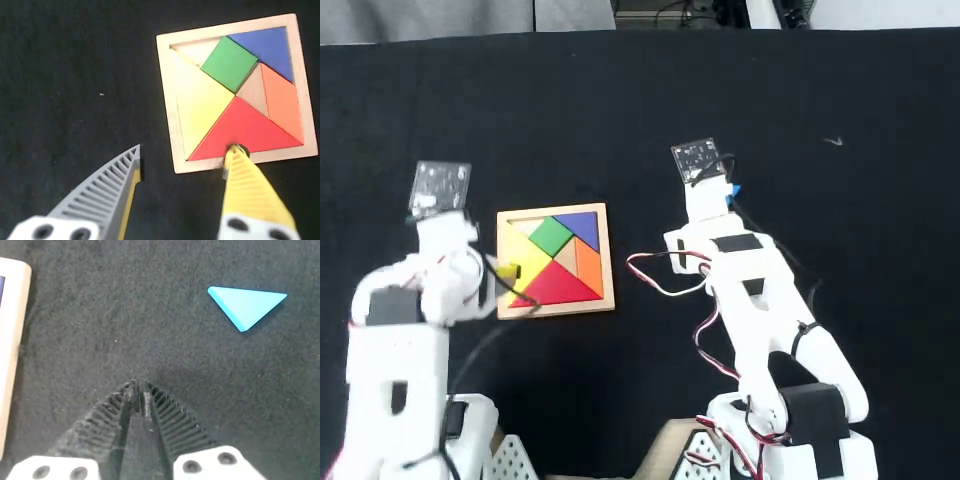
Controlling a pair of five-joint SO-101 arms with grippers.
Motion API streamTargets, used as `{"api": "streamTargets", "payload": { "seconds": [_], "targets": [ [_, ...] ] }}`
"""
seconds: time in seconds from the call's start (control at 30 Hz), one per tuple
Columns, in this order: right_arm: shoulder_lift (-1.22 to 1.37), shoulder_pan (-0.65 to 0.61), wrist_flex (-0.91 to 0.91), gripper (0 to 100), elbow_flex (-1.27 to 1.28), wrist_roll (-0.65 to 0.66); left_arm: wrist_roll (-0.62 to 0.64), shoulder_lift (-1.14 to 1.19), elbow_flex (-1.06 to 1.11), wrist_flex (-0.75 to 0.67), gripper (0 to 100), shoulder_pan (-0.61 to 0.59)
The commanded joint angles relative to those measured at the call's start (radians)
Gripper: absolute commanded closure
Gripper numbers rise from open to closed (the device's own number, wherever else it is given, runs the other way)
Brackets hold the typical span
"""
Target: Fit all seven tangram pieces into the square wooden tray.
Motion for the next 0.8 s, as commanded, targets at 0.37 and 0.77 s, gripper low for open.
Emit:
{"api": "streamTargets", "payload": {
  "seconds": [0.37,0.77],
  "targets": [
    [0.001,0.015,-0.02,98.7,-0.008,-0.006,0.091,0.562,-0.483,0.233,73,0.191],
    [0.001,0.015,-0.02,98.7,-0.01,-0.006,0.084,0.7,-0.483,0.071,73,0.122]
  ]
}}
